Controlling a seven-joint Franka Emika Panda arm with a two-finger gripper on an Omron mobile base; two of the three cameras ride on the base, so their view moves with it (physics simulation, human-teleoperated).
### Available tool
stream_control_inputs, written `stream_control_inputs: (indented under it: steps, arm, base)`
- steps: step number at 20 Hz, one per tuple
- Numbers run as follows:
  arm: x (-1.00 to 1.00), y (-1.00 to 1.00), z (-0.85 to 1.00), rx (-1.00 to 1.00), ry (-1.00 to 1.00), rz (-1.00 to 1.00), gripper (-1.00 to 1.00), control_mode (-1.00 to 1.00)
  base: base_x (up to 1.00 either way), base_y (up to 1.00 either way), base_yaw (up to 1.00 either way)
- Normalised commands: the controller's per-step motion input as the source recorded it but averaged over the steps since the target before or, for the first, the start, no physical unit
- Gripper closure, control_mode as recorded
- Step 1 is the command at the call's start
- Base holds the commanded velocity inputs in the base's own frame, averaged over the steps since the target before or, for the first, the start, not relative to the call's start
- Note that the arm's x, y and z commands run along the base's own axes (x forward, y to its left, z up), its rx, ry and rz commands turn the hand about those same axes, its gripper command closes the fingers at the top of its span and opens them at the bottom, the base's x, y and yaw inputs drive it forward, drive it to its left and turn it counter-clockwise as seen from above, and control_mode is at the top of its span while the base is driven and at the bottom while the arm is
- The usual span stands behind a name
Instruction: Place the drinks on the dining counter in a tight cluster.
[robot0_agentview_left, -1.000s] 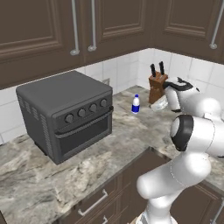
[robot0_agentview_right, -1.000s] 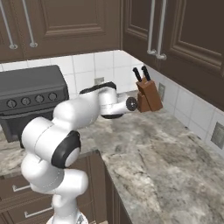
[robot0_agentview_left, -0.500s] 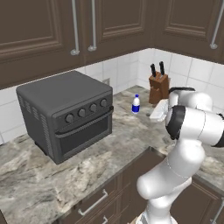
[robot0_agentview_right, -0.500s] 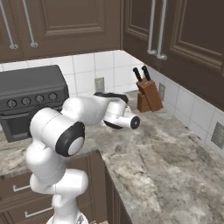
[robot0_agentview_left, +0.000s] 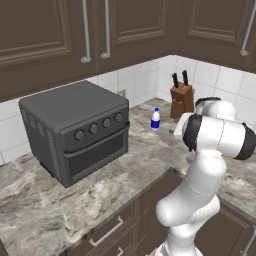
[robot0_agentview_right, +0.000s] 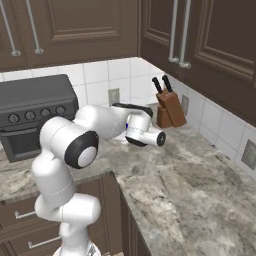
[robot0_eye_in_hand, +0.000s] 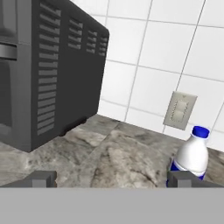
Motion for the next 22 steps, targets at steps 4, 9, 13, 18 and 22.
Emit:
stream_control_inputs:
  steps: [4,9,13,18,22]
  arm:
    - [0.44,0.00,0.00,0.00,-0.01,0.00,-1.00,-1.00]
    - [0.46,0.00,0.00,0.00,0.00,0.00,-1.00,-1.00]
    - [0.07,0.00,0.00,0.00,0.00,0.00,-1.00,-1.00]
    - [0.12,0.00,-0.07,0.00,0.00,0.00,-1.00,-1.00]
    - [0.24,0.00,-0.31,0.00,0.00,0.00,-1.00,-1.00]
  base:
    - [0.00,0.00,0.00]
    - [0.00,0.00,0.00]
    - [0.00,0.00,0.00]
    - [0.00,0.00,0.00]
    - [0.00,0.00,0.00]
